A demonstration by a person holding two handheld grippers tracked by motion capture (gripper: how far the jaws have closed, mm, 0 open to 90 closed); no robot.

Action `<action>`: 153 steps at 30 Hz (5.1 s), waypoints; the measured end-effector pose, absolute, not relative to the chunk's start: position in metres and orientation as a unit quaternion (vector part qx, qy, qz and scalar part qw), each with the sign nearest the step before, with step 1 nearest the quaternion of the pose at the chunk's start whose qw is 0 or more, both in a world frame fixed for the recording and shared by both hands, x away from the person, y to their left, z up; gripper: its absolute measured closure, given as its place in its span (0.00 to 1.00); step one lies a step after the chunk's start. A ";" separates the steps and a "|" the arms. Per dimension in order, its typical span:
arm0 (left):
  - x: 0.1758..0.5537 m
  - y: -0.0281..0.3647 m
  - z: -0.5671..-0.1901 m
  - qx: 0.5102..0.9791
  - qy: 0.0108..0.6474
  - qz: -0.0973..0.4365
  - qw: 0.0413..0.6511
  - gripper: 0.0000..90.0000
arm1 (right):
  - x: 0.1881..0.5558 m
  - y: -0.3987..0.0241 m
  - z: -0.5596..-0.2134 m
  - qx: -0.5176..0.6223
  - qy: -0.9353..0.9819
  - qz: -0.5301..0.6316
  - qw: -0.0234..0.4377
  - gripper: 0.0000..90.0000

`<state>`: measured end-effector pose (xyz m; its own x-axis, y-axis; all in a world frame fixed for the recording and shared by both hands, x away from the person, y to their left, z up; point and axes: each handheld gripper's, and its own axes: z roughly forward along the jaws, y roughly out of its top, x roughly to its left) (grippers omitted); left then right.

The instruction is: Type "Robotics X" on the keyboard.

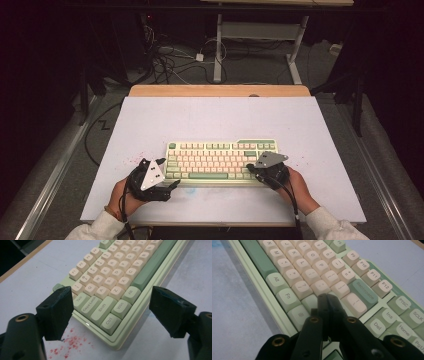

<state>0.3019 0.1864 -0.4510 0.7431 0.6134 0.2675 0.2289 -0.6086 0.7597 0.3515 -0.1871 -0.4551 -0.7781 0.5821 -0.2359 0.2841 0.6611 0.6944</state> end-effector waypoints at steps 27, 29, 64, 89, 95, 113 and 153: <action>0.308 0.193 -0.437 0.846 0.264 0.218 0.409 0.97 | 0.350 -0.187 -0.456 0.246 0.881 0.332 0.231 1.00; 0.310 0.191 -0.437 0.849 0.263 0.212 0.407 0.97 | 0.349 -0.187 -0.457 0.246 0.881 0.331 0.233 1.00; 0.349 0.138 -0.456 0.890 0.254 0.175 0.336 0.97 | 0.349 -0.187 -0.457 0.245 0.880 0.333 0.233 1.00; 0.345 0.136 -0.451 0.893 0.234 0.188 0.334 0.97 | 0.348 -0.188 -0.457 0.242 0.881 0.331 0.238 1.00; 0.343 0.137 -0.447 0.889 0.233 0.196 0.343 0.97 | 0.347 -0.187 -0.455 0.241 0.880 0.330 0.242 1.00; 0.342 0.142 -0.443 0.870 0.238 0.222 0.370 0.86 | 0.341 -0.195 -0.438 0.236 0.855 0.380 0.262 0.76; 0.330 0.135 -0.439 0.848 0.221 0.288 0.386 0.18 | 0.341 -0.194 -0.438 0.263 0.832 0.391 0.293 0.18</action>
